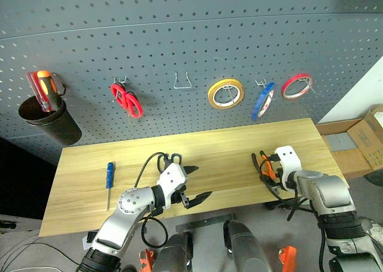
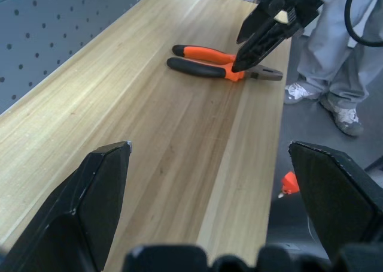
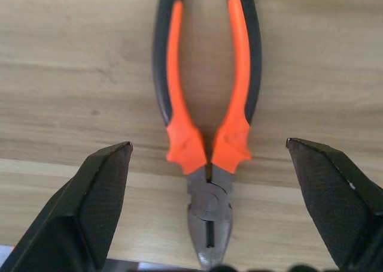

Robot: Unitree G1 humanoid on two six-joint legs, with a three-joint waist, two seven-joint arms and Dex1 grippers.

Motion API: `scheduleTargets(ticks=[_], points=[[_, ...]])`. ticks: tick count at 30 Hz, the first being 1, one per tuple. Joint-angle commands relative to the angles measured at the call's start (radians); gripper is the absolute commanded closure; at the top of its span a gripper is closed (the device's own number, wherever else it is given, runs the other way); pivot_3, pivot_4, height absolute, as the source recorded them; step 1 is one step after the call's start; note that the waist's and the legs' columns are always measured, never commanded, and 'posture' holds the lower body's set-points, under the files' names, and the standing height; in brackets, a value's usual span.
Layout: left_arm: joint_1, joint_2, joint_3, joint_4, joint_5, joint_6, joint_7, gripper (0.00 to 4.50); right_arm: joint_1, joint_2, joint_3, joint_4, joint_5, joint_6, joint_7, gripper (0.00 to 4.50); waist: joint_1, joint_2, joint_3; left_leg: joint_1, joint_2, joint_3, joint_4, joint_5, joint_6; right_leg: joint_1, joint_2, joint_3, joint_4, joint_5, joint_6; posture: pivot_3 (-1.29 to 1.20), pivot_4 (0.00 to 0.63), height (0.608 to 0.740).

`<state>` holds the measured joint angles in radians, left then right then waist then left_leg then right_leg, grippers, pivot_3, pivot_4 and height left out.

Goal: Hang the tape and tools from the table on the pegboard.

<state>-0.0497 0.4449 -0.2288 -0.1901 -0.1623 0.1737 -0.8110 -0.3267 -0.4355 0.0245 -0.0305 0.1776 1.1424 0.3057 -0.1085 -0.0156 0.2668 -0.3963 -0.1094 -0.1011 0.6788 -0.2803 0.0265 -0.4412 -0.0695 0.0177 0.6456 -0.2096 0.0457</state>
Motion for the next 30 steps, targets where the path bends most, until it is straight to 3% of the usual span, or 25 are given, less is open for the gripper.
scheduleTargets(ticks=[1, 10, 15, 22, 26, 30], points=[[0.004, 0.005, 0.013, -0.058, -0.030, 0.012, -0.004, 0.00, -0.025, 0.013, 0.013, 0.053, -0.015, -0.059, 0.004, 0.20, -0.001, 0.000, 0.000, 0.000, 0.000, 0.000, 0.000, 0.000, 0.000, 0.000, 0.000, 0.000, 0.000, 0.000, 0.000, -0.21, 0.308, 0.740], [0.003, 0.011, 0.023, -0.087, -0.040, 0.039, 0.005, 0.00, -0.101, 0.032, 0.055, 0.227, -0.051, -0.163, 0.014, 0.20, 0.000, 0.000, 0.001, 0.000, 0.000, 0.000, 0.000, 0.000, 0.000, 0.000, 0.000, 0.000, 0.000, 0.000, 0.000, -0.18, 0.312, 0.740], [0.000, 0.015, 0.026, -0.089, -0.042, 0.043, 0.013, 0.00, -0.118, 0.024, 0.073, 0.240, -0.038, -0.079, 0.051, 0.20, 0.001, 0.000, 0.001, 0.000, 0.000, 0.000, 0.000, 0.000, 0.000, 0.000, 0.000, 0.000, -0.001, 0.000, 0.000, -0.18, 0.313, 0.740], [-0.018, 0.009, 0.033, -0.072, -0.047, 0.040, 0.023, 0.00, -0.117, 0.020, 0.079, 0.231, -0.058, -0.051, 0.041, 2.40, 0.002, 0.000, 0.001, 0.000, 0.000, -0.001, 0.000, 0.000, 0.000, 0.000, 0.000, 0.000, -0.001, 0.000, 0.000, -0.19, 0.305, 0.740], [-0.047, -0.002, 0.076, -0.070, -0.076, 0.043, 0.033, 0.00, -0.088, -0.046, 0.080, 0.047, -0.025, 0.027, 0.097, 2.40, 0.006, 0.001, 0.001, -0.001, 0.000, -0.001, 0.000, 0.000, 0.000, 0.000, 0.000, -0.001, -0.001, 0.000, 0.000, -0.18, 0.299, 0.740], [-0.131, -0.053, 0.196, -0.112, -0.174, 0.097, 0.119, 0.00, 0.083, -0.176, 0.016, -0.414, 0.133, -0.034, 0.291, 2.40, 0.025, 0.005, 0.007, -0.004, 0.000, -0.001, 0.000, 0.000, 0.000, -0.003, 0.000, -0.001, -0.002, 0.000, 0.000, -0.18, 0.296, 0.740]])
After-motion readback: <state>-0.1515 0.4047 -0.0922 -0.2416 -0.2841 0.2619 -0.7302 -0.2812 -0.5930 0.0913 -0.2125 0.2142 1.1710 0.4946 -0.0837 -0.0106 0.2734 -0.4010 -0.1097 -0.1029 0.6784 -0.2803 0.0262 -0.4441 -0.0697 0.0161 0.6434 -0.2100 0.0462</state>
